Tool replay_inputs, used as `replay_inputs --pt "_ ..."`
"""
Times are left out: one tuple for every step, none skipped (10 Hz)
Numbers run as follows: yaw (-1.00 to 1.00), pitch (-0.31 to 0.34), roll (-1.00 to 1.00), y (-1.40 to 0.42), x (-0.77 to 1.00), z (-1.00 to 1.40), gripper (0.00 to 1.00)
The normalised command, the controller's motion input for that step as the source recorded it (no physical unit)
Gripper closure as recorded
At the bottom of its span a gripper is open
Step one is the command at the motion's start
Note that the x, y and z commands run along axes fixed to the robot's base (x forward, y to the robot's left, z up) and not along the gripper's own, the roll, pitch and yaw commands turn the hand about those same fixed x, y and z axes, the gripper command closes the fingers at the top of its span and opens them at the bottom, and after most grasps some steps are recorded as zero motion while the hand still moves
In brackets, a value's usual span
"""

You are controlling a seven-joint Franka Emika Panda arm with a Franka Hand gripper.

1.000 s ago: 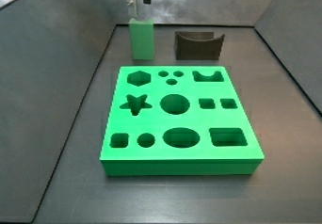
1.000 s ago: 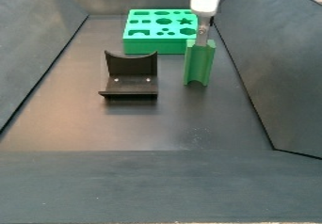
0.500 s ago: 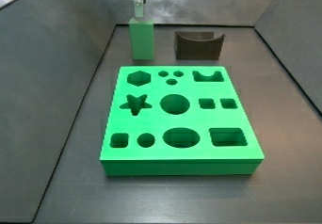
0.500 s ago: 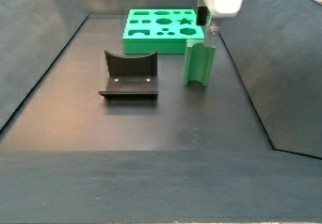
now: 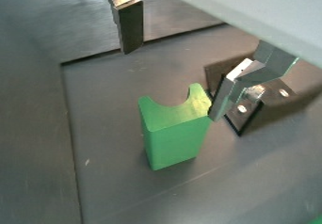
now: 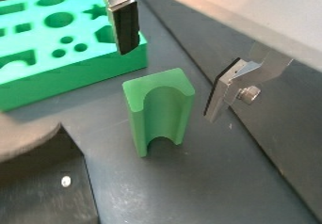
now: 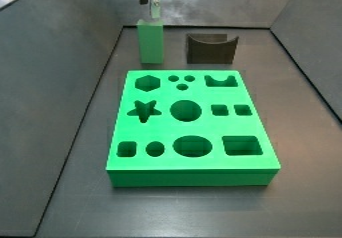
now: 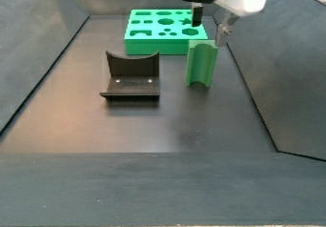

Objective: Pick up the arch object. Move up. Place the arch object on the fixture. Regrasp the arch object. Rotate the arch object. Move to above the board. Insert the arch object.
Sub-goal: Rotate the arch object.

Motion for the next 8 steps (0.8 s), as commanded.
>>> replay_inputs --pt "1.0 0.009 0.01 0.01 0.04 -0.03 0.0" --pt "1.0 0.01 0.01 0.01 0.04 -0.03 0.0" --pt "1.0 0.011 0.01 0.01 0.04 -0.03 0.0" --pt "1.0 0.011 0.01 0.01 0.04 -0.03 0.0" --pt "1.0 0.012 0.01 0.01 0.04 -0.03 0.0" --pt "1.0 0.013 0.01 0.01 0.04 -0.03 0.0" --pt "1.0 0.014 0.01 0.01 0.04 -0.03 0.0" --pt "1.0 0.016 0.01 0.01 0.04 -0.03 0.0"
